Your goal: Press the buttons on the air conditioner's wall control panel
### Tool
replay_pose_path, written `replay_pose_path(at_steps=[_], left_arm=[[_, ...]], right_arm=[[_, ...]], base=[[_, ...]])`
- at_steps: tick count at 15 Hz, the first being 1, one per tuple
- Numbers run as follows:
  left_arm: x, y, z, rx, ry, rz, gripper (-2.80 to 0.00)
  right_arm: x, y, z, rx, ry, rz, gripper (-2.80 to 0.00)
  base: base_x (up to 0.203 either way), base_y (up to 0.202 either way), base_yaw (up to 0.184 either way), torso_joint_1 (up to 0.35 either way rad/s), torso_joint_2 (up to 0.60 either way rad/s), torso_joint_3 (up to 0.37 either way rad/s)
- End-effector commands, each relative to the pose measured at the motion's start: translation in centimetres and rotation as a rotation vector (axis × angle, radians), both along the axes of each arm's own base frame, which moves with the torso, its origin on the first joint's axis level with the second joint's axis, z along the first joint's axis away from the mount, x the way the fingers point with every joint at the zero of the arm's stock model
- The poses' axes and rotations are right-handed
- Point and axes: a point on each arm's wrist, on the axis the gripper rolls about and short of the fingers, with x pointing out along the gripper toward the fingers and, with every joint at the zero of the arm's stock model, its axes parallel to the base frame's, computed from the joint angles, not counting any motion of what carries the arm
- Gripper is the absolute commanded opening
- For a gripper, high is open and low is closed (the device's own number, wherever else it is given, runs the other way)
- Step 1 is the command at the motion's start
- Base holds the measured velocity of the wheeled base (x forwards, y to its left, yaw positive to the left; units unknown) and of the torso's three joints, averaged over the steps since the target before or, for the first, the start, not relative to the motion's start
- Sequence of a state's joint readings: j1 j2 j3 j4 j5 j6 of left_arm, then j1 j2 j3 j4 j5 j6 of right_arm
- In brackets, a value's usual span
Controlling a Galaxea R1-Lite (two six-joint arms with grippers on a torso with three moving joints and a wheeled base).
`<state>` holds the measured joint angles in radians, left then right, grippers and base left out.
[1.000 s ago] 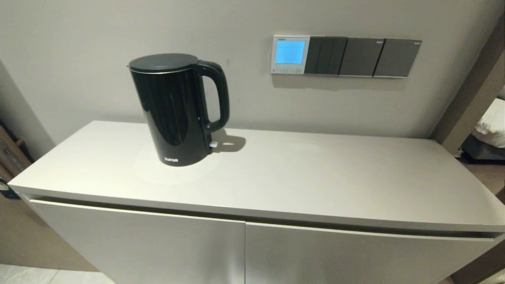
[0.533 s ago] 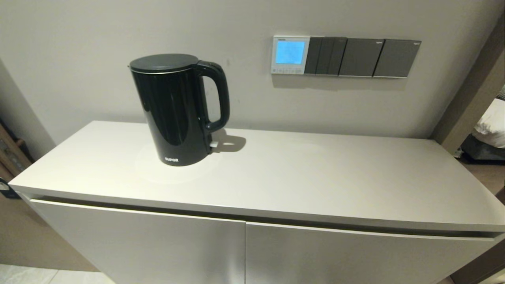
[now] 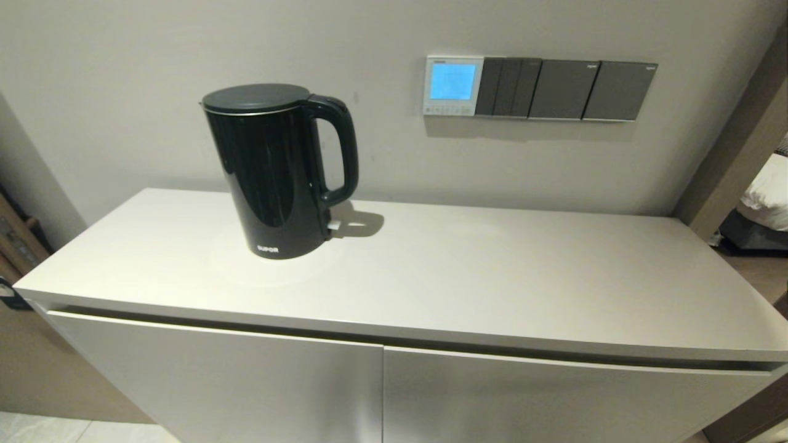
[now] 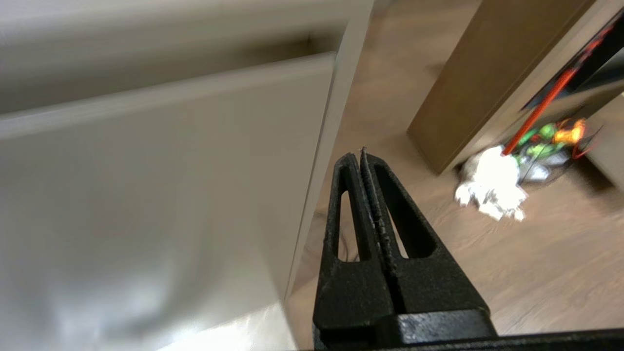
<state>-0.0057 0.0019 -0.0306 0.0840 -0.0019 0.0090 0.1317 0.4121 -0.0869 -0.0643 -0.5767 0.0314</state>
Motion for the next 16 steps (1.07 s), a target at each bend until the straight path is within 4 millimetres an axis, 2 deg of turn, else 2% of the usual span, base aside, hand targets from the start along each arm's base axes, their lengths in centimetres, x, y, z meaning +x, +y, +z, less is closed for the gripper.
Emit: replay_pose_path(at_steps=[1, 3, 8, 13, 16], left_arm=[[0.0, 0.0, 0.0, 0.000, 0.000, 0.000, -2.80], [0.0, 0.0, 0.0, 0.000, 0.000, 0.000, -2.80], [0.0, 0.0, 0.0, 0.000, 0.000, 0.000, -2.80], [0.0, 0.0, 0.0, 0.000, 0.000, -0.002, -2.80], [0.0, 0.0, 0.0, 0.000, 0.000, 0.000, -2.80]], right_arm=[[0.0, 0.1, -1.0, 0.036, 0.019, 0.027, -2.80], [0.0, 0.1, -1.3, 0.056, 0.027, 0.019, -2.80], [-0.1, 0.6, -1.6, 0.159, 0.019, 0.215, -2.80], [-1.0, 1.0, -2.2, 0.190, -0.047, 0.400, -2.80], [-1.7, 1.1, -2.8, 0.180, -0.074, 0.422, -2.80]], base=[[0.000, 0.000, 0.000, 0.000, 0.00, 0.000], [0.000, 0.000, 0.000, 0.000, 0.00, 0.000], [0.000, 0.000, 0.000, 0.000, 0.00, 0.000], [0.000, 0.000, 0.000, 0.000, 0.00, 0.000], [0.000, 0.000, 0.000, 0.000, 0.00, 0.000]])
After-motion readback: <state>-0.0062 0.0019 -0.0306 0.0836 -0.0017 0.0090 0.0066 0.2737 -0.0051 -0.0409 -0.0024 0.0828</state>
